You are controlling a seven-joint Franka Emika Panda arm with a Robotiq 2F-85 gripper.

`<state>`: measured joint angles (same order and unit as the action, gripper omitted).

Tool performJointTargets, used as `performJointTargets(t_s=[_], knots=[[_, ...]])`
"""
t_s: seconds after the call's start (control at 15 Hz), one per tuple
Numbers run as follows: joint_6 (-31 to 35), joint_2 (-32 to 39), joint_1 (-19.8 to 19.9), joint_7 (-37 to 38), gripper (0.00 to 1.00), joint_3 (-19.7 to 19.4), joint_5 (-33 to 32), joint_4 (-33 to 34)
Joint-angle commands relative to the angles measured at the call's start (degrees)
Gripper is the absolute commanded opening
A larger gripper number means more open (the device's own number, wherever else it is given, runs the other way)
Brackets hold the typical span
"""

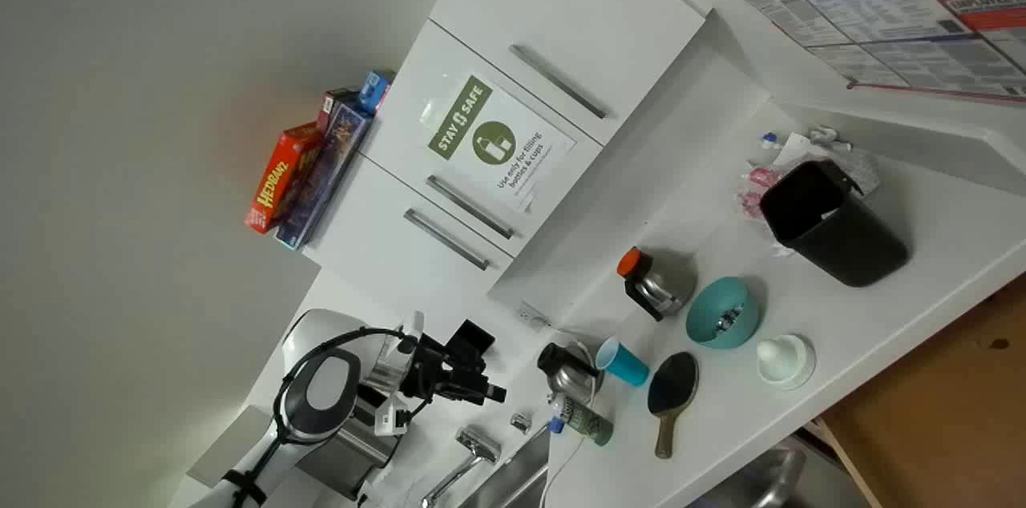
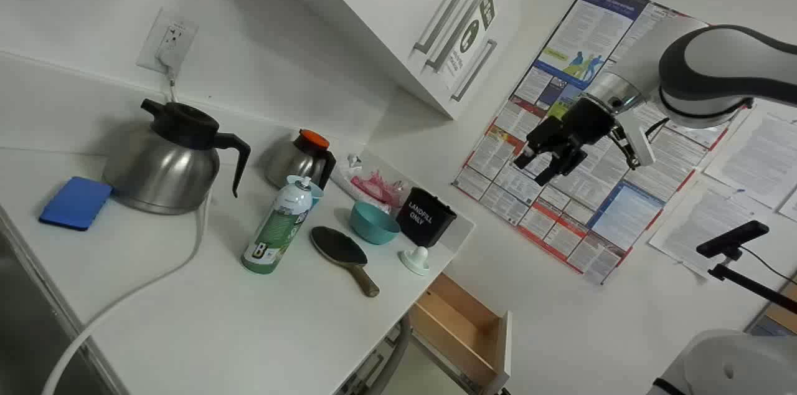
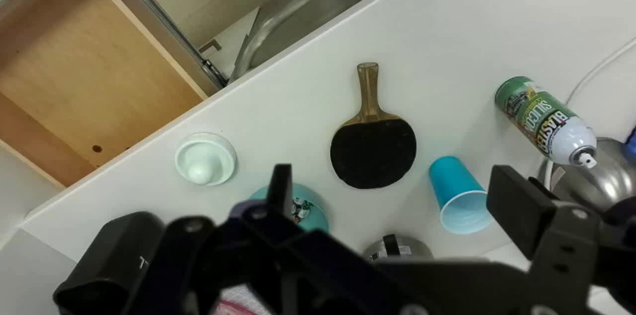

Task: Close the drawer fully

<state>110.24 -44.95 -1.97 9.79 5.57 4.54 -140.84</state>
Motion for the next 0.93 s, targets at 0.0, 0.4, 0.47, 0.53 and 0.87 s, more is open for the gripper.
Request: performJointTargets(t_s=[0.0, 0.4, 0.47, 0.53, 0.87], knots=[[-0.11, 0.04, 0.12, -0.08, 1.00, 0.07, 0.06, 0.11], [0.85, 0.95, 0.97, 0.07, 1.00, -0.99, 0.19, 0.83], [1.33, 1.48, 1.64, -0.06, 1.00, -1.79, 0.00, 1.11], [1.63, 2.29, 2.32, -0.98, 1.00, -3.47, 0.15, 1.45], [3.49, 7.03, 6.97, -4.13, 1.00, -12.63, 0.86, 1.80]])
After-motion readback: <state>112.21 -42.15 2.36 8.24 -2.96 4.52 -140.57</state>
